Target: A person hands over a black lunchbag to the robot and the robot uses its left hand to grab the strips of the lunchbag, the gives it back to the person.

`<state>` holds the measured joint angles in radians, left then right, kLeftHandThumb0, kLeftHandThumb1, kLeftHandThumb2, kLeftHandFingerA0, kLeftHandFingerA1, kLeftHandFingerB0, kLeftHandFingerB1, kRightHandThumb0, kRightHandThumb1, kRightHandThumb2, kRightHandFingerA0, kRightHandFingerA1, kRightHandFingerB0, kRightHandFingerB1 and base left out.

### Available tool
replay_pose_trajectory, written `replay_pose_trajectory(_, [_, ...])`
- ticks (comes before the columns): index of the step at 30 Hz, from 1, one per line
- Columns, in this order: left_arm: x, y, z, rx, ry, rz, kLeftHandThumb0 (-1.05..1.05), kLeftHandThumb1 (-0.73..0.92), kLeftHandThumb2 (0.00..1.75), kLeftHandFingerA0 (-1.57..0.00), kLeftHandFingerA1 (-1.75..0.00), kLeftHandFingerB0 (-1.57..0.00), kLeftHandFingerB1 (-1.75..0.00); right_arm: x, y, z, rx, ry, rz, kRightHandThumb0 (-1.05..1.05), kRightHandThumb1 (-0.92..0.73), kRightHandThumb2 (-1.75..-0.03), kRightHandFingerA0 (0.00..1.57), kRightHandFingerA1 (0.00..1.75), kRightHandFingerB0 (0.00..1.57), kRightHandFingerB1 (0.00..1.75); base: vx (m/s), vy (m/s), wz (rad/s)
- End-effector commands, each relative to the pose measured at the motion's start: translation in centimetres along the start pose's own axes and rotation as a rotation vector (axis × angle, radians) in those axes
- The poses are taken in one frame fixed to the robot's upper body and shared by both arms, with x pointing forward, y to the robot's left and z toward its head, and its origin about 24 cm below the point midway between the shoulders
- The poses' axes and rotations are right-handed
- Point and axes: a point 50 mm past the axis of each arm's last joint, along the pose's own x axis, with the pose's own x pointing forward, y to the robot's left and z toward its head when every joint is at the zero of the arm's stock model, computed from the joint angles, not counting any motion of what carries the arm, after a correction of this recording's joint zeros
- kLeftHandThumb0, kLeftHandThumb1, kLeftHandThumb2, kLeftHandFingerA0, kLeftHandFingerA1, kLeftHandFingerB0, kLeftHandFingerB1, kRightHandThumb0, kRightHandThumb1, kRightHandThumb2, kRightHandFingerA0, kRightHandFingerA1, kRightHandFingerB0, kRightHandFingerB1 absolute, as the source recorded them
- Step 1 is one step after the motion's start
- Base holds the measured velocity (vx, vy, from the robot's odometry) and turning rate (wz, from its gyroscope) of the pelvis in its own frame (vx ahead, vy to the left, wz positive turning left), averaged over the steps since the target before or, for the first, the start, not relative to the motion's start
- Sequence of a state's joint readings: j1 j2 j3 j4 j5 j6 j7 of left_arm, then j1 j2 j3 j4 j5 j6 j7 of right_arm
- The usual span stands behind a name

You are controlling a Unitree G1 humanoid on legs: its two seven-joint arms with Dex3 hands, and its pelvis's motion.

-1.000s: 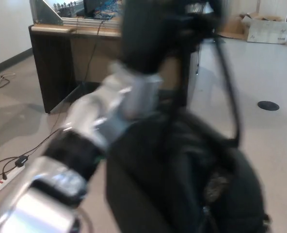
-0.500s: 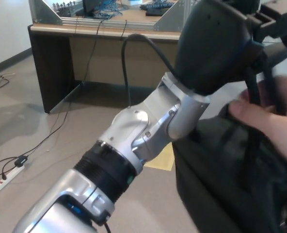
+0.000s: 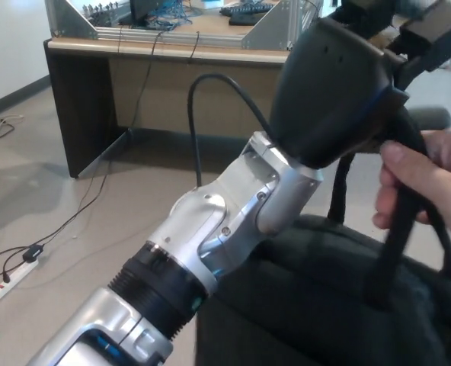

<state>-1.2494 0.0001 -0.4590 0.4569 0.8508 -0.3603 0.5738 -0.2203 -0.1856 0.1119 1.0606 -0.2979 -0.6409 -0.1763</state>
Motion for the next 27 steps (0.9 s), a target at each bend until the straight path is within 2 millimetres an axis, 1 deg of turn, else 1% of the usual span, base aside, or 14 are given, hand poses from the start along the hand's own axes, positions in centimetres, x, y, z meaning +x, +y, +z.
replay_pose_trajectory(1, [-1.5, 0.0, -1.1, -0.063, 0.151, -0.311, -0.99, 0.61, 0.59, 0.0, 0.0, 0.0, 0.0, 0.2, -0.4, 0.2, 0.018, -0.008, -0.012, -0.44, -0.6, -0.99, 0.66, 0.68, 0.51, 0.6, 0.0, 0.0, 0.0])
replay_pose_trajectory(8, [-2.5, 1.1, -1.2, -0.085, 0.162, -0.357, -1.02, 0.64, 0.61, 0.0, 0.0, 0.0, 0.0, 0.1, -0.3, 0.2, 0.018, -0.012, -0.009, -0.44, -0.6, -0.98, 0.66, 0.68, 0.51, 0.61, 0.0, 0.0, 0.0])
replay_pose_trajectory(12, [-3.3, 2.9, -1.1, -0.116, 0.153, -0.344, -1.01, 0.64, 0.59, 0.0, 0.0, 0.0, 0.0, 0.3, -0.4, 0.2, 0.009, -0.011, -0.009, -0.46, -0.61, -0.99, 0.65, 0.67, 0.51, 0.6, 0.0, 0.0, 0.0])
replay_pose_trajectory(13, [-3.6, 3.7, -1.1, -0.116, 0.146, -0.336, -0.95, 0.48, 0.85, 0.0, 0.0, 0.0, 0.0, 0.3, -0.4, 0.3, 0.011, -0.01, -0.01, -0.46, -0.6, -0.99, 0.66, 0.68, 0.51, 0.6, 0.0, 0.0, 0.0])
replay_pose_trajectory(15, [-4.0, 4.7, -1.0, -0.113, 0.135, -0.33, -0.95, 0.48, 0.85, 0.0, 0.0, 0.0, 0.0, 0.4, -0.5, 0.3, 0.014, -0.009, -0.014, -0.46, -0.6, -0.99, 0.66, 0.68, 0.51, 0.6, 0.0, 0.0, 0.0])
replay_pose_trajectory(16, [-4.8, 6.2, -1.0, -0.122, 0.148, -0.332, -0.95, 0.49, 0.86, 0.0, 0.0, 0.0, 0.0, 0.3, -0.6, 0.2, 0.011, -0.009, -0.013, -0.44, -0.6, -0.99, 0.66, 0.68, 0.51, 0.6, 0.0, 0.0, 0.0])
replay_pose_trajectory(17, [-4.9, 6.3, -1.0, -0.124, 0.149, -0.334, -0.95, 0.49, 0.86, 0.0, 0.0, 0.0, 0.0, 0.4, -0.7, 0.2, 0.011, -0.008, -0.014, -0.44, -0.6, -0.99, 0.66, 0.68, 0.51, 0.6, 0.0, 0.0, 0.0])
replay_pose_trajectory(18, [-5.6, 7.6, -1.0, -0.143, 0.172, -0.325, -0.97, 0.59, 0.59, 0.0, 0.0, 0.0, 0.0, 0.3, -0.7, 0.2, 0.014, -0.01, -0.015, -0.44, -0.6, -0.99, 0.66, 0.68, 0.51, 0.61, 0.0, 0.0, 0.0])
replay_pose_trajectory(20, [-6.9, 9.6, -1.2, -0.134, 0.191, -0.316, -0.99, 0.6, 0.6, 0.0, 0.0, 0.0, 0.0, 0.3, -0.7, 0.2, 0.008, -0.008, -0.017, -0.43, -0.6, -0.99, 0.67, 0.68, 0.51, 0.6, 0.0, 0.0, 0.0])
replay_pose_trajectory(21, [-7.2, 10.0, -1.3, -0.132, 0.196, -0.314, -0.99, 0.6, 0.6, 0.0, 0.0, 0.0, 0.0, 0.3, -0.7, 0.2, 0.007, -0.006, -0.017, -0.43, -0.6, -0.99, 0.67, 0.68, 0.51, 0.6, 0.0, 0.0, 0.0])
replay_pose_trajectory(23, [-9.4, 12.0, -2.1, -0.127, 0.245, -0.315, -0.94, 0.6, 0.59, 0.0, 0.0, 0.0, 0.0, 0.3, -0.6, 0.1, 0.007, 0.006, -0.028, -0.42, -0.58, -0.99, 0.67, 0.69, 0.52, 0.61, 0.0, 0.0, 0.0])
replay_pose_trajectory(24, [-10.4, 12.5, -2.5, -0.1, 0.265, -0.311, -0.96, 0.62, 0.6, 0.0, 0.0, 0.0, 0.0, 0.3, -0.6, 0.0, 0.007, 0.012, -0.029, -0.45, -0.6, -0.99, 0.67, 0.68, 0.52, 0.6, 0.0, 0.0, 0.0])
replay_pose_trajectory(25, [-11.4, 12.9, -2.7, -0.103, 0.305, -0.308, -0.99, 0.59, 0.62, 0.0, 0.0, 0.0, 0.0, 0.1, -0.6, -0.2, 0.021, 0.019, -0.03, -0.45, -0.59, -0.98, 0.67, 0.68, 0.52, 0.61, 0.0, 0.0, 0.0])
replay_pose_trajectory(27, [-13.1, 13.6, -3.1, -0.105, 0.359, -0.313, -0.96, 0.6, 0.6, 0.0, 0.0, 0.0, 0.0, -0.1, -0.4, -0.4, 0.037, 0.023, -0.035, -0.44, -0.58, -0.98, 0.68, 0.69, 0.52, 0.61, 0.0, 0.0, 0.0])
